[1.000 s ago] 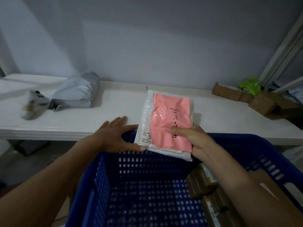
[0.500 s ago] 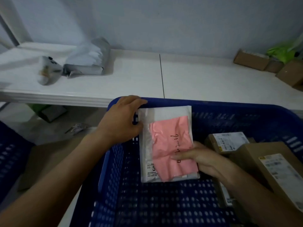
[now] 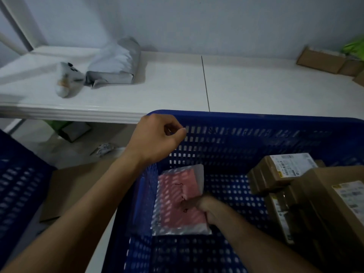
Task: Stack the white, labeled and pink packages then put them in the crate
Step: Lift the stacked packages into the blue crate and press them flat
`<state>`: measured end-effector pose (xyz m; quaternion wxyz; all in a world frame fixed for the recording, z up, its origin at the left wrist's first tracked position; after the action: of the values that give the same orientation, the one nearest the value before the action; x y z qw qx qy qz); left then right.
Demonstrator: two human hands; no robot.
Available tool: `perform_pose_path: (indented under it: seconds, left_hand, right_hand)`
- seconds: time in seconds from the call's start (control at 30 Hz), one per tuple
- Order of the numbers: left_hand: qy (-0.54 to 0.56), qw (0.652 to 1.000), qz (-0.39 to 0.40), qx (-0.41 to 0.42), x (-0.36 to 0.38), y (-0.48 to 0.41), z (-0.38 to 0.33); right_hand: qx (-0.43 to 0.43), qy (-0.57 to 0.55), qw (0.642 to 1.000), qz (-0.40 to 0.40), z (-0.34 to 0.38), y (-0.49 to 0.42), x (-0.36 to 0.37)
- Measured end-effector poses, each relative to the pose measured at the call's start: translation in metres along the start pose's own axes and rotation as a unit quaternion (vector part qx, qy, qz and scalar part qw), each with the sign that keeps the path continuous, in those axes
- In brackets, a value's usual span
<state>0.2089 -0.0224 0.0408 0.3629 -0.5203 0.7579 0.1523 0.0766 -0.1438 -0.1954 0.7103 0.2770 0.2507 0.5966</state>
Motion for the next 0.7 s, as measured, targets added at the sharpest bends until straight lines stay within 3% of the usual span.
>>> perform_pose_path:
  seconds: [0.1, 0.2, 0.3, 0.47, 0.6, 0.7]
  left_hand:
    - [0.004, 1.0, 0.005, -0.004, 0.002, -0.001, 0.0]
    - [0.016, 1.0, 0.0, -0.005, 0.0, -0.001, 0.001]
    - [0.025, 1.0, 0.001, -0.008, 0.0, -0.001, 0.003]
    - [0.021, 1.0, 0.009, -0.002, 0.0, -0.002, 0.002]
    - [0.019, 1.0, 0.006, 0.002, 0.0, -0.003, 0.002]
    - [0.018, 1.0, 0.012, 0.001, 0.002, -0.002, 0.002]
  right_hand:
    - [-0.016, -0.035, 0.999, 0.002, -0.001, -0.001, 0.007]
    - [-0.017, -0.025, 0.997, -0.077, -0.016, -0.015, -0.002]
    - [-0.022, -0.031, 0.995, -0.093, -0.019, -0.016, -0.007]
    - [0.004, 0.135, 0.986, -0.094, -0.014, -0.017, -0.008]
    - [-0.063, 0.304, 0.931, -0.189, -0.008, -0.012, -0.007]
    - [-0.076, 0.331, 0.914, -0.223, -0.013, -0.011, -0.01]
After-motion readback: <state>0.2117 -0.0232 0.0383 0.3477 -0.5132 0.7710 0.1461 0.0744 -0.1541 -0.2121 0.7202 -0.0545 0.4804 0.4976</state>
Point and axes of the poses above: each hand's wrist, its own y-axis away from the middle knuckle, its own x-axis out of the palm, z = x × y, the point moved 5 cm from there along -y, towards the middle knuckle, and after that the axes turned 13 degrees about -x, right-handed, at the moved point
